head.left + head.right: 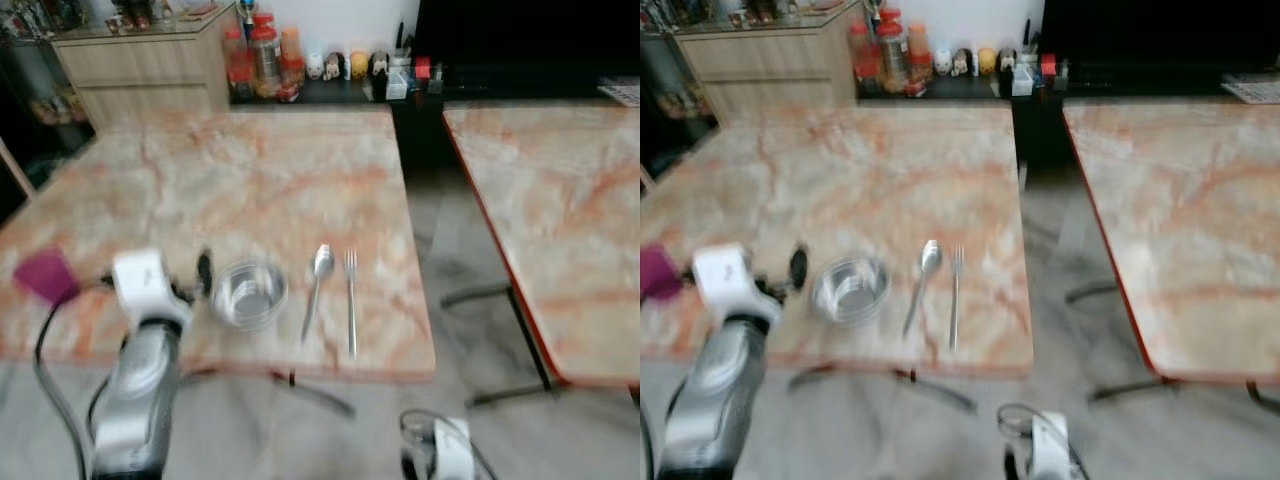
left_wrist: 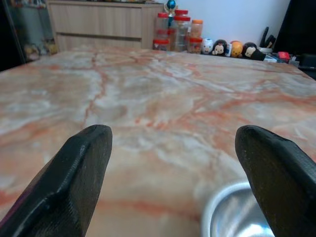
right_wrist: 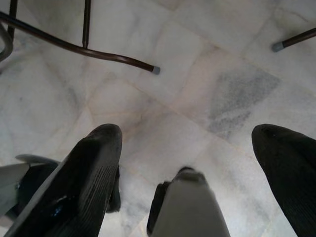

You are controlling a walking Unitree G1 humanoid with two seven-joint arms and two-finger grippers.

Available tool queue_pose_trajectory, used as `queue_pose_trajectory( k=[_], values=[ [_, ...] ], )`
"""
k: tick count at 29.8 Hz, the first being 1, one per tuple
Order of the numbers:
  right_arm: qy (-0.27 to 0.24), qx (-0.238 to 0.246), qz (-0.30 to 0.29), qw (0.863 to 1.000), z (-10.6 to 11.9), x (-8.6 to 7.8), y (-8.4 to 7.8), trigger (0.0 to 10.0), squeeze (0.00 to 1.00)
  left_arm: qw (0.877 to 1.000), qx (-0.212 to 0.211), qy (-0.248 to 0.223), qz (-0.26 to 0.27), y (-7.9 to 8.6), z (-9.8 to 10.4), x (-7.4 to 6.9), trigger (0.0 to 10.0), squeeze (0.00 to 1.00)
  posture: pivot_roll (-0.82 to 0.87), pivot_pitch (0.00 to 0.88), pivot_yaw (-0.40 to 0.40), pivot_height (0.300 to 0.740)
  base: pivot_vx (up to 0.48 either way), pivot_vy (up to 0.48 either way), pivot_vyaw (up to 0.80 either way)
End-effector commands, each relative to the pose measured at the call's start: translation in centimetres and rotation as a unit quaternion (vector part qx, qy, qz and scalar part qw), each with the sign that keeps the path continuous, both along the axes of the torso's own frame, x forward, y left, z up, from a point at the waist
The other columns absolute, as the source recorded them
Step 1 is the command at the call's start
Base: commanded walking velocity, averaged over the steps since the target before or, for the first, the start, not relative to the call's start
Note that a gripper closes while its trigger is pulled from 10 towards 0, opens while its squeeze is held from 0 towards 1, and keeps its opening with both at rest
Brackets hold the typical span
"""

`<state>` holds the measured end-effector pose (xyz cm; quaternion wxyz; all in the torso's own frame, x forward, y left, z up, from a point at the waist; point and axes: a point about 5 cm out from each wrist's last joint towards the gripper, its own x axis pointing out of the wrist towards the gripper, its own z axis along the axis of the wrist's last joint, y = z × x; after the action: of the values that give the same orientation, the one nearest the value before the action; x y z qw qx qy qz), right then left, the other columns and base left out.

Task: Setting the table

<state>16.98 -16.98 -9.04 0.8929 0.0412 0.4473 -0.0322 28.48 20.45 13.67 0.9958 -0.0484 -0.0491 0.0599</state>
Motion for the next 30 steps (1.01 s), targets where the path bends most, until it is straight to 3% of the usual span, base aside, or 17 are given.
queue_pose_trajectory(
  k=[1, 15, 16, 23, 24, 30],
  values=[
    [0.003, -0.008, -0.004, 1.000, 0.0, -0.2, -0.7, 10.0, 0.00, 1.000, -0.012, 0.012, -0.011, 0.0, -0.1, 0.1, 10.0, 0.00, 0.07, 0.036, 0.042, 0.707, 0.000, 0.000, 0.00],
    [0.005, -0.007, -0.002, 1.000, 0.0, -0.2, -0.7, 10.0, 0.00, 0.999, -0.026, 0.041, -0.009, 0.9, -0.5, 0.3, 10.0, 0.00, 0.07, 0.036, 0.042, 0.707, 0.000, 0.000, 0.00],
    [0.006, -0.007, -0.002, 1.000, -0.1, -0.2, -0.7, 10.0, 0.00, 0.998, -0.036, 0.056, -0.012, 1.0, -0.7, 0.5, 10.0, 1.00, 0.07, 0.041, 0.040, 0.707, 0.000, 0.000, 0.00],
    [0.007, -0.007, -0.003, 1.000, -0.1, -0.3, -0.7, 10.0, 0.00, 0.993, -0.056, 0.100, -0.039, 0.5, -1.1, 0.8, 10.0, 1.00, 0.07, 0.043, 0.038, 0.707, 0.000, 0.000, 0.00],
    [0.008, -0.007, -0.005, 1.000, -0.1, -0.4, -0.8, 10.0, 0.00, 0.988, -0.055, 0.134, -0.061, -0.4, -1.7, 1.1, 10.0, 0.00, 0.07, 0.046, 0.039, 0.707, 0.000, 0.000, 0.00],
    [0.008, -0.007, -0.007, 1.000, -0.1, -0.3, -0.8, 10.0, 0.00, 0.983, -0.073, 0.146, -0.085, -1.2, -1.9, 1.4, 10.0, 0.00, 0.07, 0.045, 0.039, 0.707, 0.000, 0.000, 0.00]
  ],
)
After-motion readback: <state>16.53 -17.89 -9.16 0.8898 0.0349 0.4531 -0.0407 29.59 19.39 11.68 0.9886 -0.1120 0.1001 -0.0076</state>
